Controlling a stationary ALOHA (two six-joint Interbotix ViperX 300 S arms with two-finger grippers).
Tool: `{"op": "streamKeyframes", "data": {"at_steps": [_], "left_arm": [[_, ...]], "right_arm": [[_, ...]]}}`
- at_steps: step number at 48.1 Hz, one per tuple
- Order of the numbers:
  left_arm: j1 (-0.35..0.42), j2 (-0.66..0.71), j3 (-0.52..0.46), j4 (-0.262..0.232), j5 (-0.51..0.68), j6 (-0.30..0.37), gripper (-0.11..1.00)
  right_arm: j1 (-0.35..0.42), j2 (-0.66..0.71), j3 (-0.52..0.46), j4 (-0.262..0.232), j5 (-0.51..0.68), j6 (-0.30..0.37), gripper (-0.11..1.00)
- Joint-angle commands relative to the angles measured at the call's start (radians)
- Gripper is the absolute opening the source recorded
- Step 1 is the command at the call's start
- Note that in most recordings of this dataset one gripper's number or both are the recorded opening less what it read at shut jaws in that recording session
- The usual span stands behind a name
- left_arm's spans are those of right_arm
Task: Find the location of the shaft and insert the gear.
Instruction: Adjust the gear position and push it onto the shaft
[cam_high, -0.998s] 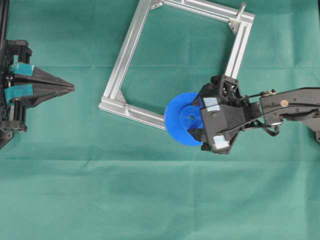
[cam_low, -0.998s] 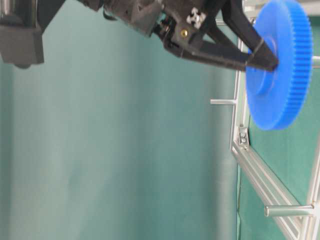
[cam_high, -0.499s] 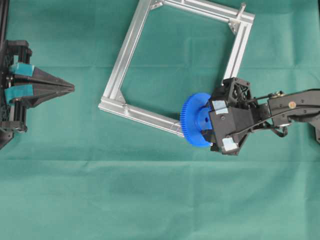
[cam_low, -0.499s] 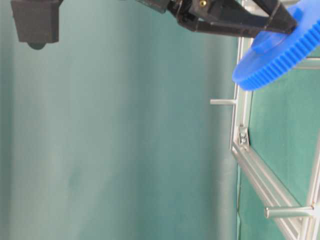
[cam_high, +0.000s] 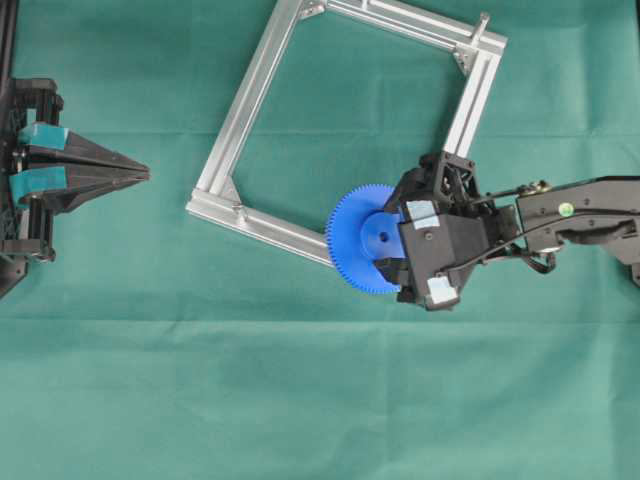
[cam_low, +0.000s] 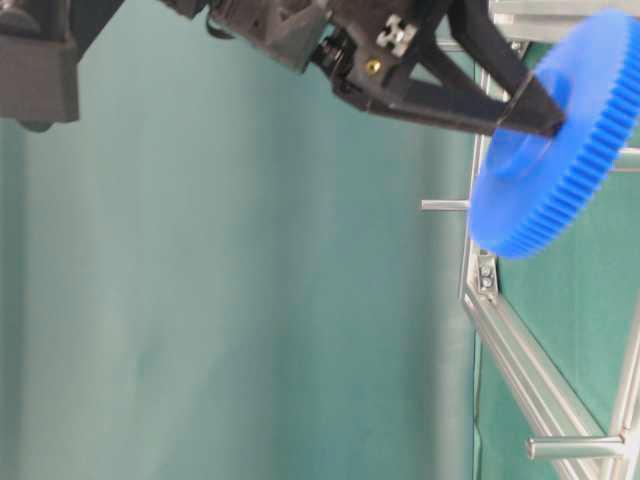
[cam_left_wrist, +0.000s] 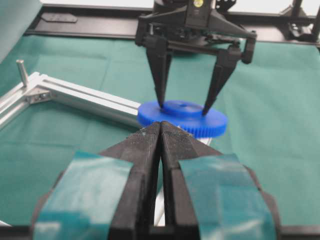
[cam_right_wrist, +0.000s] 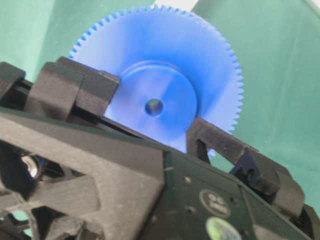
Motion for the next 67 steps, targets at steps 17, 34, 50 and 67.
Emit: {"op": "streamKeyframes", "data": {"at_steps": [17, 34, 50, 67], "left_arm": [[0.005, 0.005, -0.009, -0.002, -0.005, 0.002, 0.02], [0.006, 0.003, -0.009, -0.002, -0.005, 0.002, 0.02], [0.005, 0.005, -0.009, -0.002, -0.005, 0.000, 0.02], [0.006, 0.009, -0.009, -0.002, -0.005, 0.002, 0.02]], "right_arm": [[0.014, 0.009, -0.060, 0.000, -0.003, 0.002, 0.69], [0.026, 0.049, -0.075, 0.005, 0.003, 0.003, 0.69], [0.040, 0.049, -0.071, 0.008, 0.023, 0.009, 0.69], [0.063, 0.049, -0.061, 0.020, 0.029, 0.011, 0.69]]}}
